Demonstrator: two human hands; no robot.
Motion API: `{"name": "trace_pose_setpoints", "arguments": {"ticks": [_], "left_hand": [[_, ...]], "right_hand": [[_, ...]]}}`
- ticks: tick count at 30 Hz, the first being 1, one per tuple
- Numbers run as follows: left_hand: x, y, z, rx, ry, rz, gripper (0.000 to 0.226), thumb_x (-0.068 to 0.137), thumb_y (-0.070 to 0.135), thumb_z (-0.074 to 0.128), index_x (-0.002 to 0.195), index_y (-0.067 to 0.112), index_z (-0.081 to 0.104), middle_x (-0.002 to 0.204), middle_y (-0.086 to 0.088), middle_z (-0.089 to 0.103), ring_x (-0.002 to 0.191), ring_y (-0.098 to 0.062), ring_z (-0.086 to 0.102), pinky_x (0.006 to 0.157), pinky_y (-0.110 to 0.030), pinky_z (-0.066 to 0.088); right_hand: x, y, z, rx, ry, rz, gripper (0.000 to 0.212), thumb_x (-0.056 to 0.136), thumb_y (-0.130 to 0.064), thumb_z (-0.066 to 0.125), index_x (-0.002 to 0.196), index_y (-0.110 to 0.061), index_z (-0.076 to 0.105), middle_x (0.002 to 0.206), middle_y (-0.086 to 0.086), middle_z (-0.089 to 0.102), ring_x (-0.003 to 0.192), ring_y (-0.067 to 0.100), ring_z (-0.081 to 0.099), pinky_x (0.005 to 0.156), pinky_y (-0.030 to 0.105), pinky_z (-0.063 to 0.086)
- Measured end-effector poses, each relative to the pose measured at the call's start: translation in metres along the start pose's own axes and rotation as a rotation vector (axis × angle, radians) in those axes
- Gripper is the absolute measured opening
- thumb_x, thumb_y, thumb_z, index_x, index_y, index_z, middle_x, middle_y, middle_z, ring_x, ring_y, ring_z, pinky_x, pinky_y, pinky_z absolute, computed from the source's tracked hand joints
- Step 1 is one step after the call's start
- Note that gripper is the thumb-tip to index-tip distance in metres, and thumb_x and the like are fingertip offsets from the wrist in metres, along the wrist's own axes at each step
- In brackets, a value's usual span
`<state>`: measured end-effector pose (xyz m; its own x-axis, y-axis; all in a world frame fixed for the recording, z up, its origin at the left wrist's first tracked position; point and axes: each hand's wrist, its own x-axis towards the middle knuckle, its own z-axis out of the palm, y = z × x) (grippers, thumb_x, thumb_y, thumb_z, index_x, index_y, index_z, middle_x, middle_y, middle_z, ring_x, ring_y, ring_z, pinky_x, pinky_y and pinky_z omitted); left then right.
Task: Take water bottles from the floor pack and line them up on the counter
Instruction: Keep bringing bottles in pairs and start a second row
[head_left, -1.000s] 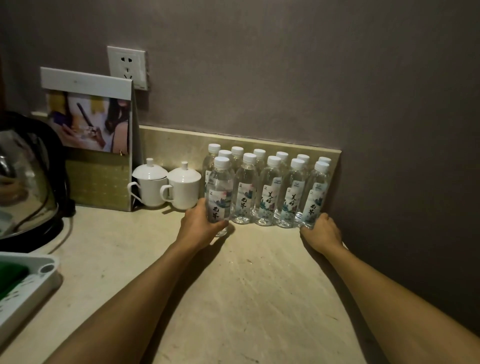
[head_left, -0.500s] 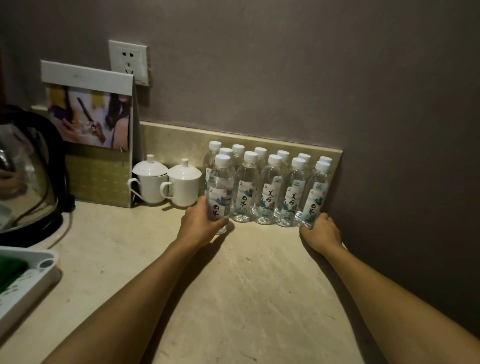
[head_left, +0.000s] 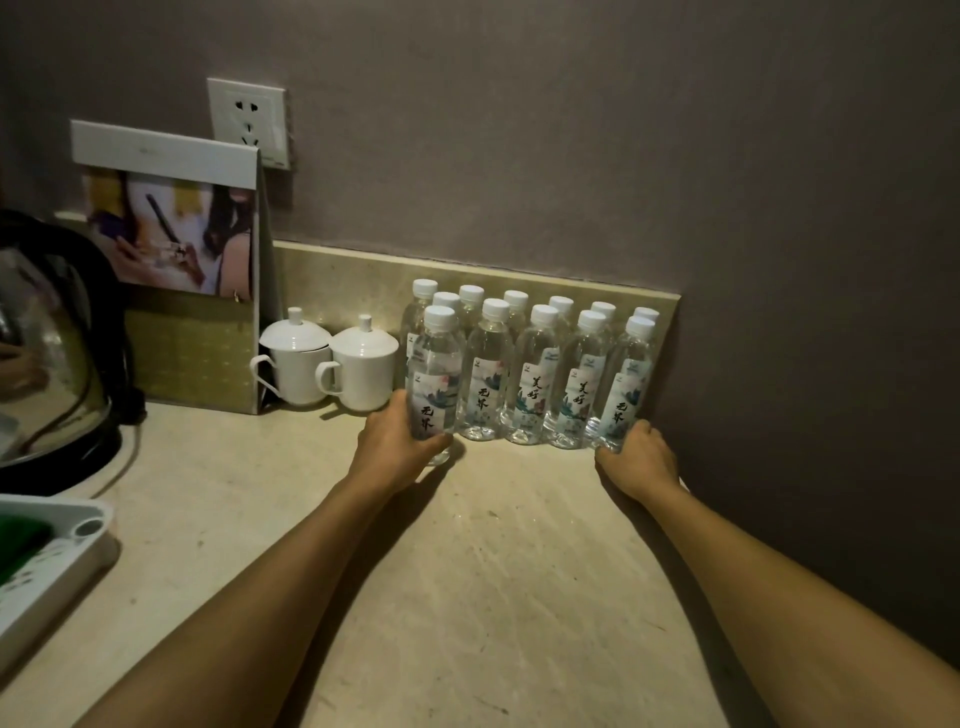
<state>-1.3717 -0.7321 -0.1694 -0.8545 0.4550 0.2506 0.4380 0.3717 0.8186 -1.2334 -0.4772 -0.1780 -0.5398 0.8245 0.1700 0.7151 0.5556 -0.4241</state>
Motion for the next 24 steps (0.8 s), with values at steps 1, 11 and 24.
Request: {"name": "trace_pose_setpoints", "arguments": {"ticks": [1,11,24], "left_hand": [[0.000,0.000,0.000,-0.004,0.003,0.001,0.054,0.079,0.023,0.078,0.124,0.016,0.049,0.128,-0.006,0.061,0.116,-0.023,0.059,0.094,-0.037,0.051],[-0.007,0.008,-0.006,0.004,-0.032,-0.041,0.065,0.074,0.036,0.081,0.127,0.013,0.051,0.128,-0.007,0.061,0.117,-0.024,0.059,0.093,-0.036,0.049],[-0.041,0.055,0.013,0.387,0.016,0.007,0.029,0.085,0.047,0.067,0.084,0.019,0.065,0.077,0.003,0.069,0.068,-0.012,0.066,0.068,-0.035,0.059]], "right_hand": [[0.000,0.000,-0.001,-0.001,-0.008,0.000,0.066,0.087,-0.034,0.063,0.136,0.001,0.036,0.138,0.019,0.045,0.123,0.036,0.049,0.096,0.040,0.043],[-0.005,-0.004,-0.016,0.040,-0.129,-0.027,0.070,0.087,-0.035,0.063,0.138,0.005,0.036,0.141,0.020,0.045,0.123,0.037,0.051,0.097,0.040,0.047],[-0.028,0.025,-0.047,0.127,-0.125,-0.089,0.065,0.087,-0.036,0.063,0.137,0.000,0.040,0.137,0.018,0.047,0.121,0.035,0.052,0.095,0.039,0.047]]}}
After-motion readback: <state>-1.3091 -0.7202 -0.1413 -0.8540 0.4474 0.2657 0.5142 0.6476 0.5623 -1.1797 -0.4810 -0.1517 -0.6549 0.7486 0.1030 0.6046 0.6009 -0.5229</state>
